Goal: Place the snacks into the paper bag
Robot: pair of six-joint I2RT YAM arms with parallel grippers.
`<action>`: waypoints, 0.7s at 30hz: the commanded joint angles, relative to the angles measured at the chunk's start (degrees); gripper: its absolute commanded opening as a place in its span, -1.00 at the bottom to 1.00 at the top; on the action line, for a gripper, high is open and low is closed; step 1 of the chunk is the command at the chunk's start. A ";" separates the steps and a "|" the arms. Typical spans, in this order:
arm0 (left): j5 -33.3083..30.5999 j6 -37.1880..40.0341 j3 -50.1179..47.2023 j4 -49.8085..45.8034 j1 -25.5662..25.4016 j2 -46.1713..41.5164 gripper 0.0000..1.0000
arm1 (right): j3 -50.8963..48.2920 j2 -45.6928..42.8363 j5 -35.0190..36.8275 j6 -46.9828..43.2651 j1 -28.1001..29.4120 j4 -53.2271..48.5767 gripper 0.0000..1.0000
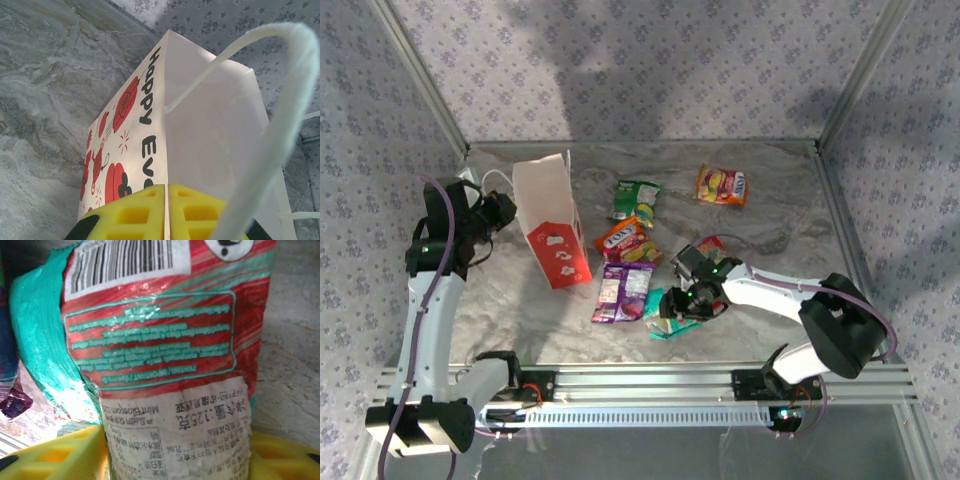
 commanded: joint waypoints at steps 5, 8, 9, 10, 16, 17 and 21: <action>-0.50 1.18 1.11 -0.77 0.52 -0.59 -0.81 | 2.59 0.47 5.99 -1.72 0.09 -4.81 -0.11; -0.47 1.21 1.37 -0.83 0.55 -0.77 -0.81 | 3.87 -0.94 7.57 -1.80 0.09 -6.26 -0.10; -0.42 1.15 1.41 -0.94 0.56 -0.85 -0.81 | 4.55 -1.24 8.19 -1.89 0.01 -6.97 -0.09; -0.42 1.20 1.63 -1.02 0.51 -0.94 -0.81 | 5.38 -1.62 8.63 -2.31 -0.02 -7.13 -0.11; -0.43 1.14 1.39 -0.89 0.56 -0.92 -0.82 | 10.04 -1.89 13.19 -4.52 -0.30 -11.51 -0.38; -0.49 1.05 1.30 -0.83 0.50 -0.96 -0.81 | 10.45 -1.67 13.27 -4.93 -0.44 -11.87 -0.44; -0.49 1.10 1.03 -0.77 0.54 -1.04 -0.82 | 12.04 -0.92 13.51 -5.60 -1.16 -13.33 -0.55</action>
